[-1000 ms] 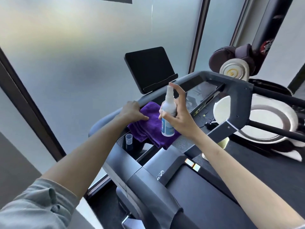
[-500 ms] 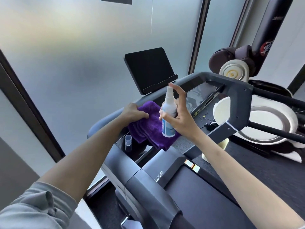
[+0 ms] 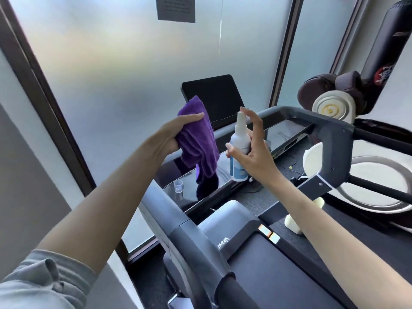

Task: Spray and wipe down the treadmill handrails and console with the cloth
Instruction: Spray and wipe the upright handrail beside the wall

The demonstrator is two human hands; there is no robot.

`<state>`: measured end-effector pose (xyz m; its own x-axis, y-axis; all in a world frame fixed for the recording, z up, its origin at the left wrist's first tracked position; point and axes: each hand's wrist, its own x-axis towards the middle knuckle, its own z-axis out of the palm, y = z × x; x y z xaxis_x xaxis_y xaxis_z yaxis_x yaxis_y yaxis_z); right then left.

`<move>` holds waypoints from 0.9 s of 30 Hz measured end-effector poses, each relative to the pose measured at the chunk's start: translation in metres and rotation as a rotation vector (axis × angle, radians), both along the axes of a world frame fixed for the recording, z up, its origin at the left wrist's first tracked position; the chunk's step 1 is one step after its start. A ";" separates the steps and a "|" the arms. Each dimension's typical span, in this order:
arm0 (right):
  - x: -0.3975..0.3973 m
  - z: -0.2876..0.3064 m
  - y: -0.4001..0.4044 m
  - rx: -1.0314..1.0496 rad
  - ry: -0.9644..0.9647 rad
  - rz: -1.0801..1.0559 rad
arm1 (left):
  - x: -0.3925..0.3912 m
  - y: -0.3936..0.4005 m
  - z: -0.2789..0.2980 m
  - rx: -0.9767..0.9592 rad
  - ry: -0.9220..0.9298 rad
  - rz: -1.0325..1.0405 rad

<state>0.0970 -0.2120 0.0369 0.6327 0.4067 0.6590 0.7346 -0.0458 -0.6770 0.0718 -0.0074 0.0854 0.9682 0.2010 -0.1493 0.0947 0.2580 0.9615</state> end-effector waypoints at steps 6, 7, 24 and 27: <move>-0.012 0.004 0.019 -0.003 -0.051 0.061 | -0.063 0.004 0.012 -0.066 -0.107 0.232; -0.016 0.005 0.022 -0.016 -0.058 0.074 | -0.073 0.002 0.012 -0.085 -0.128 0.261; -0.144 0.030 -0.055 -0.135 -0.172 0.098 | -0.254 -0.073 0.002 -0.294 -0.262 0.344; -0.170 0.027 -0.076 -0.160 -0.145 0.122 | -0.273 -0.103 -0.002 -0.263 -0.203 0.376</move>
<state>-0.0729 -0.2878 0.0644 0.4756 0.5809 0.6605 0.8303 -0.0485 -0.5552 -0.2016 -0.1108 0.0837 0.8509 0.5222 -0.0576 -0.2338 0.4745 0.8486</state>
